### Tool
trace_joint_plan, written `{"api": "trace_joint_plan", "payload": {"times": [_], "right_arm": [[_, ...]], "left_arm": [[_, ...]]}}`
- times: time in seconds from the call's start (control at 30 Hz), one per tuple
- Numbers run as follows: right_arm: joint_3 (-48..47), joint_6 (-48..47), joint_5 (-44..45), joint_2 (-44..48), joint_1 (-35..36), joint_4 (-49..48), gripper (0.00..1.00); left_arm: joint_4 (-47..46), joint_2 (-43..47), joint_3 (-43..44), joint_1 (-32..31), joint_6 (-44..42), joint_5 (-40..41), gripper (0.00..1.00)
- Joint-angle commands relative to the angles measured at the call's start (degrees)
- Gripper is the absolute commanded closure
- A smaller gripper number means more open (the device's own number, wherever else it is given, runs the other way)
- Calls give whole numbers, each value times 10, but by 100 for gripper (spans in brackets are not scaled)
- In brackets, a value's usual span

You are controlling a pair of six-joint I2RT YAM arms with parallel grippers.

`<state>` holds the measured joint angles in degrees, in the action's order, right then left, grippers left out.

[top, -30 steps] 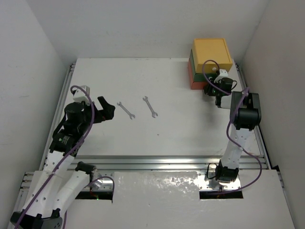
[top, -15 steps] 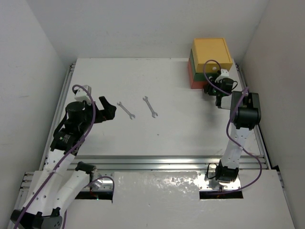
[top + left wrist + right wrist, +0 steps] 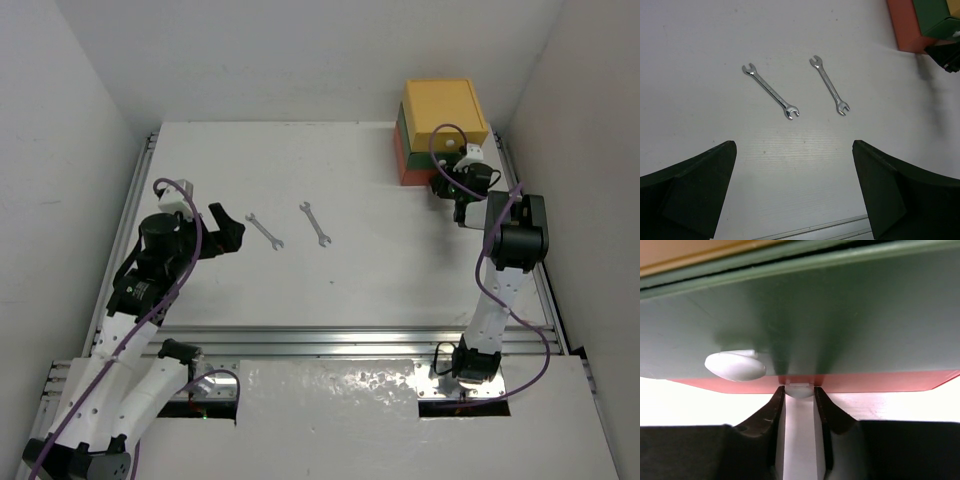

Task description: Sort the tools into containers

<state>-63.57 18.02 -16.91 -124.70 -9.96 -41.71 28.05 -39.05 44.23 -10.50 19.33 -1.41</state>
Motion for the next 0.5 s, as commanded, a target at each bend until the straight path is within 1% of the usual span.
{"api": "trace_joint_plan", "payload": {"times": [0.0,0.03,0.07,0.13,0.2,0.47], "right_arm": [[-18,0,-15,19,-2,-60,79],[-16,-1,-15,20,-2,-61,82],[-15,1,-16,22,-2,-63,87],[-7,3,-21,25,-2,-73,93],[4,7,-23,31,-2,-84,96],[93,-1,-6,84,-2,-105,96]], "left_arm": [[-29,1,2,2,-9,-6,0],[-29,1,2,2,-9,-7,0],[-29,0,2,2,-9,-7,0],[-29,0,2,2,-9,-8,0],[-29,1,2,2,-9,-8,0],[-30,9,2,1,-9,-8,0]]}}
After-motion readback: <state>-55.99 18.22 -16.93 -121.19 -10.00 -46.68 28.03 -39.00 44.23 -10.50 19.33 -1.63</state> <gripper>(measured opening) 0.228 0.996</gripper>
